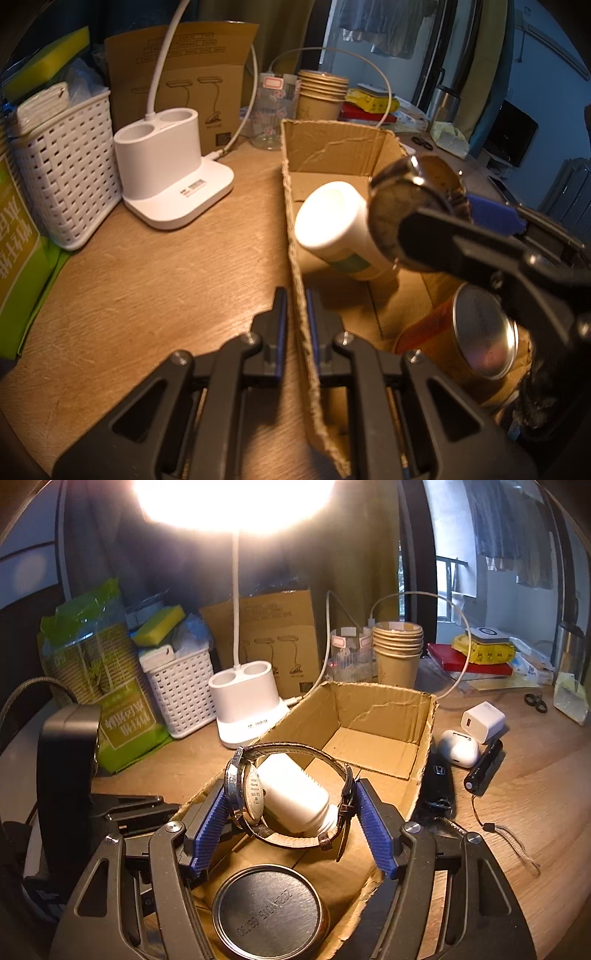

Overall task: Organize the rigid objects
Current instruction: 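Lift the brown watch and carry it over the box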

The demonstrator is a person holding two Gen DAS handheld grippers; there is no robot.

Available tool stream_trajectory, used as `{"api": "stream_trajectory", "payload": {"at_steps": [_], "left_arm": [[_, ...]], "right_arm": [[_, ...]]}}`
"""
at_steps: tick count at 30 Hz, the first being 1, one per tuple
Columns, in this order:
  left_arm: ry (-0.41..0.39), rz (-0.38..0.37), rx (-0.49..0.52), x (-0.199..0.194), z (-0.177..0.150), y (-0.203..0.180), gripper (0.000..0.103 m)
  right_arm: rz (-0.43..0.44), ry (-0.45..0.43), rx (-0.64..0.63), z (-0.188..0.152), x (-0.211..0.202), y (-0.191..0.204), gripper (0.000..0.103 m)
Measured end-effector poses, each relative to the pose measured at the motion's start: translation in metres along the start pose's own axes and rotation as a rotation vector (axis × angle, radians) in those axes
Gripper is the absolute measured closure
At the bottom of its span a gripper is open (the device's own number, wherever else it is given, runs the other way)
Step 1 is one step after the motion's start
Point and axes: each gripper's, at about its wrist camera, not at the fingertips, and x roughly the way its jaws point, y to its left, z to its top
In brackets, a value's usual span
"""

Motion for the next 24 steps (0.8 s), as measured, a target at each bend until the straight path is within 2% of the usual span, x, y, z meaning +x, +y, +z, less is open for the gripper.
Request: {"api": "stream_trajectory", "payload": {"at_steps": [8,24], "left_arm": [[0.0,0.0,0.0,-0.0001,0.0,-0.0001,0.092],[0.0,0.001,0.002,-0.0001,-0.0001,0.0005,0.092]], "right_arm": [[-0.022,0.044,-0.03,-0.0054,0.0079,0.0024,0.032],[-0.064,0.067,-0.073,-0.0063,0.0092,0.009,0.032]]}}
